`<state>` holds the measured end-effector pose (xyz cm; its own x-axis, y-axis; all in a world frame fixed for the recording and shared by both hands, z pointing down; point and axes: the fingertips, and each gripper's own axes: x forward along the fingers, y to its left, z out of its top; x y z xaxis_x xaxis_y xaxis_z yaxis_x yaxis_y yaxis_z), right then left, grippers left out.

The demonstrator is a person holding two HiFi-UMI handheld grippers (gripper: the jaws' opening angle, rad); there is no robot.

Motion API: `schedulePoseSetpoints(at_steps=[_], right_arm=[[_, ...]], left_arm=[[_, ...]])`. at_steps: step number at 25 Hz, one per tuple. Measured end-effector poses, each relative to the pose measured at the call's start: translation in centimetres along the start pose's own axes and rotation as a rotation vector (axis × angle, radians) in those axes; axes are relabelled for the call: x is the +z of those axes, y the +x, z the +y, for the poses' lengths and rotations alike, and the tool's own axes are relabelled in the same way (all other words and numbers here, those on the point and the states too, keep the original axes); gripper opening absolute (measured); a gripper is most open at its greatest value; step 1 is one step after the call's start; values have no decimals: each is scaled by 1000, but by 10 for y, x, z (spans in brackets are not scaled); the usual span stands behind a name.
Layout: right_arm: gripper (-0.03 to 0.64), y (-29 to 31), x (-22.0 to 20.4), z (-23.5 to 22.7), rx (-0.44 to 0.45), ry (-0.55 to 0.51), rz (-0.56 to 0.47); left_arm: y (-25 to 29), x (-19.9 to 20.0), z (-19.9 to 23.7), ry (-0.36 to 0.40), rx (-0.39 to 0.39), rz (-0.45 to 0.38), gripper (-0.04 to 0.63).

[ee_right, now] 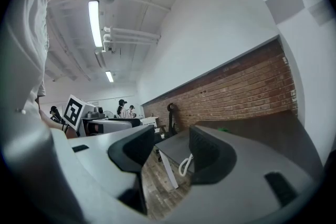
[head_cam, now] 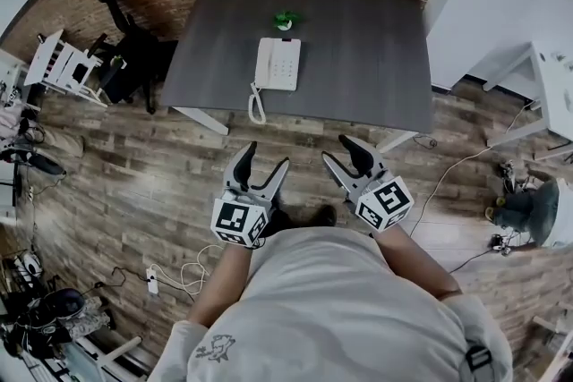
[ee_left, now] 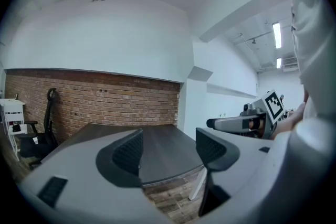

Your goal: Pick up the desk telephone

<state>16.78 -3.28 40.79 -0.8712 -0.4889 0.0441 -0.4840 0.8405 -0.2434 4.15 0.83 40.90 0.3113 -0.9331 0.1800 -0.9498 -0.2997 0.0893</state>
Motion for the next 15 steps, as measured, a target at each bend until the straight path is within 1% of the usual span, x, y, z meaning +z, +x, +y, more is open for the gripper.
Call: schedulePoseSetpoints(at_steps=[3,8,15], right_arm=[[198,7,0,-10,-26,3,-1],[198,28,2,-26,-67,2,-1],[198,83,11,-44,-118,-10,5]], left_arm=[[15,4,10,-8,-23,-6,328],[43,10,26,2,-81,-12,328],[82,22,83,-9,-141,-16,328]])
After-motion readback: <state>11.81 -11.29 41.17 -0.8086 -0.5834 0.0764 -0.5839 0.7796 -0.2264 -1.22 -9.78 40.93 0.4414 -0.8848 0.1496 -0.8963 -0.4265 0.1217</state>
